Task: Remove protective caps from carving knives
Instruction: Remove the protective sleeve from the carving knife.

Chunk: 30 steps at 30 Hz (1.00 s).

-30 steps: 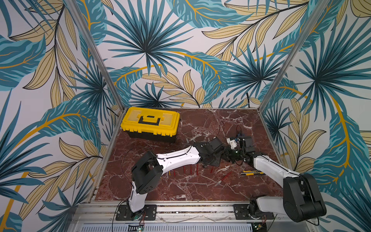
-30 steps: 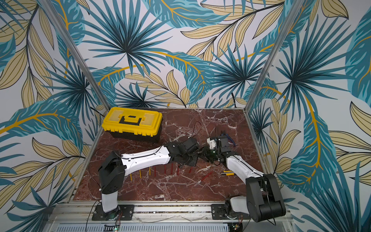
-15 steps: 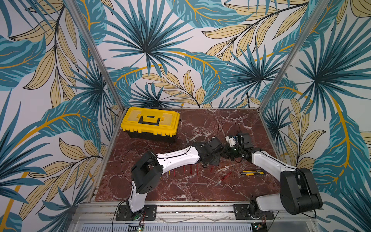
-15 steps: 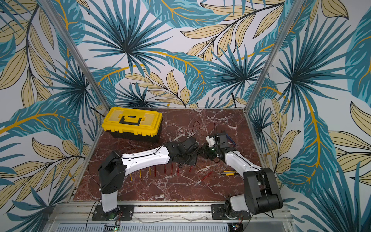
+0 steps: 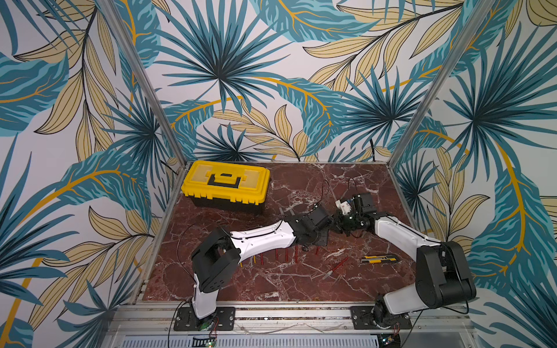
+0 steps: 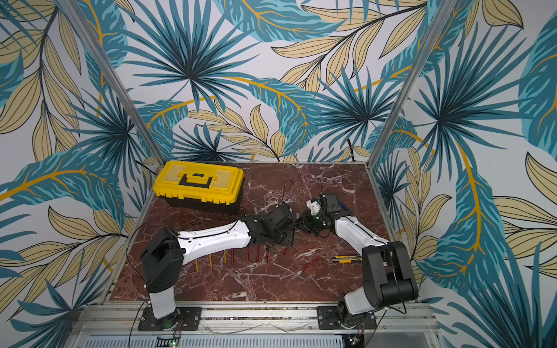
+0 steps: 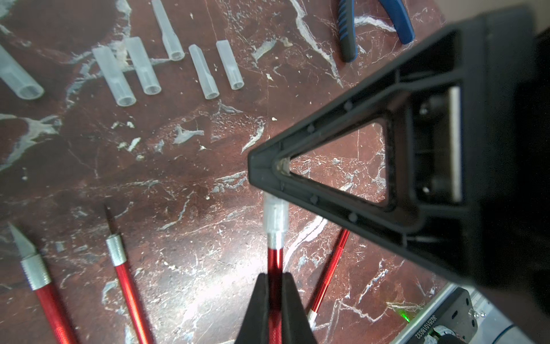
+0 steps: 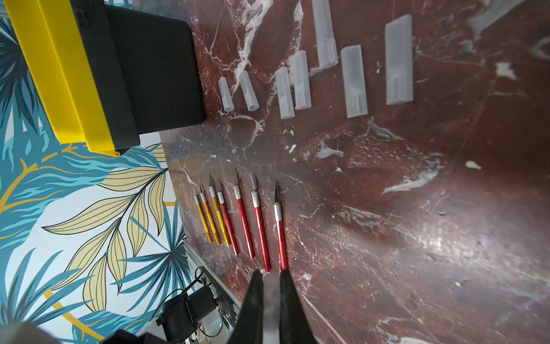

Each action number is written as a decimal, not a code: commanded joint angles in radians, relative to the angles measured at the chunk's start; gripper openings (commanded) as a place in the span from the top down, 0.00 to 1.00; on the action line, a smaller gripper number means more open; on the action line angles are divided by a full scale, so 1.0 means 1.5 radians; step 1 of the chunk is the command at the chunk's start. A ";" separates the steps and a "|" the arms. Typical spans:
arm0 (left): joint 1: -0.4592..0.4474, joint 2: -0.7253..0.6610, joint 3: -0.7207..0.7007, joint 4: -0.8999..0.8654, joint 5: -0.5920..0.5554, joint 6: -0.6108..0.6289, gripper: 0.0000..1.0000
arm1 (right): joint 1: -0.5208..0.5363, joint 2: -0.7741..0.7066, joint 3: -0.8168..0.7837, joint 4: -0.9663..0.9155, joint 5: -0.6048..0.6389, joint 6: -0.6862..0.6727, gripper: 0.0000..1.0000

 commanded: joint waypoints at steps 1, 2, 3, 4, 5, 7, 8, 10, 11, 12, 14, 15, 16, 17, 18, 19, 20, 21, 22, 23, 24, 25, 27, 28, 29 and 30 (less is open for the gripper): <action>-0.013 -0.025 -0.027 -0.057 0.033 -0.007 1.00 | -0.012 -0.001 0.028 0.048 0.038 -0.009 1.00; -0.013 -0.025 -0.027 -0.058 0.033 -0.008 1.00 | -0.012 -0.002 0.030 0.048 0.038 -0.009 1.00; -0.013 -0.024 -0.028 -0.058 0.033 -0.009 1.00 | -0.012 -0.004 0.032 0.031 0.036 -0.009 1.00; -0.013 -0.023 -0.029 -0.058 0.033 -0.009 1.00 | -0.011 -0.006 0.034 0.022 0.037 -0.010 1.00; -0.013 -0.022 -0.029 -0.057 0.036 -0.009 1.00 | -0.012 -0.008 0.036 0.021 0.037 -0.010 1.00; -0.013 -0.020 -0.030 -0.055 0.038 -0.011 1.00 | -0.012 -0.012 0.040 0.015 0.037 -0.012 1.00; -0.013 -0.020 -0.032 -0.052 0.038 -0.013 1.00 | -0.012 -0.014 0.043 0.012 0.039 -0.013 1.00; -0.013 -0.023 -0.036 -0.050 0.037 -0.015 1.00 | -0.012 -0.020 0.049 0.006 0.042 -0.018 1.00; -0.013 -0.023 -0.037 -0.048 0.037 -0.016 1.00 | -0.013 -0.022 0.054 0.002 0.043 -0.020 1.00; -0.013 -0.026 -0.038 -0.047 0.037 -0.017 1.00 | -0.013 -0.025 0.058 -0.003 0.044 -0.022 1.00; -0.013 -0.029 -0.040 -0.045 0.038 -0.017 1.00 | -0.012 -0.027 0.068 -0.015 0.047 -0.028 1.00; -0.013 -0.031 -0.042 -0.044 0.036 -0.018 1.00 | -0.013 -0.029 0.074 -0.021 0.049 -0.030 1.00; -0.013 -0.033 -0.045 -0.043 0.035 -0.019 1.00 | -0.013 -0.030 0.080 -0.027 0.051 -0.033 1.00; -0.013 -0.035 -0.047 -0.042 0.036 -0.018 1.00 | -0.013 -0.032 0.086 -0.034 0.054 -0.037 1.00; -0.013 -0.037 -0.048 -0.041 0.034 -0.018 1.00 | -0.013 -0.032 0.091 -0.039 0.057 -0.040 1.00; -0.013 -0.038 -0.049 -0.040 0.033 -0.020 1.00 | -0.014 -0.034 0.097 -0.047 0.062 -0.043 1.00; -0.013 -0.039 -0.052 -0.039 0.033 -0.020 1.00 | -0.014 -0.036 0.102 -0.054 0.067 -0.047 1.00; -0.013 -0.039 -0.051 -0.038 0.035 -0.020 1.00 | -0.014 -0.037 0.105 -0.057 0.069 -0.049 1.00; -0.013 -0.040 -0.053 -0.038 0.035 -0.021 1.00 | -0.015 -0.039 0.108 -0.060 0.071 -0.049 1.00; -0.013 -0.040 -0.054 -0.036 0.036 -0.021 1.00 | -0.014 -0.040 0.112 -0.063 0.072 -0.050 1.00; -0.013 -0.040 -0.055 -0.036 0.036 -0.021 1.00 | -0.015 -0.041 0.114 -0.064 0.074 -0.051 1.00; -0.013 -0.040 -0.055 -0.035 0.037 -0.021 1.00 | -0.016 -0.042 0.117 -0.065 0.076 -0.050 1.00; -0.013 -0.040 -0.056 -0.033 0.038 -0.021 1.00 | -0.017 -0.043 0.121 -0.067 0.078 -0.053 1.00; -0.013 -0.041 -0.057 -0.032 0.038 -0.021 1.00 | -0.017 -0.043 0.123 -0.067 0.081 -0.055 1.00; -0.013 -0.043 -0.060 -0.031 0.039 -0.021 1.00 | -0.017 -0.044 0.125 -0.066 0.082 -0.056 1.00; -0.013 -0.044 -0.062 -0.030 0.039 -0.022 1.00 | -0.018 -0.044 0.127 -0.065 0.084 -0.059 1.00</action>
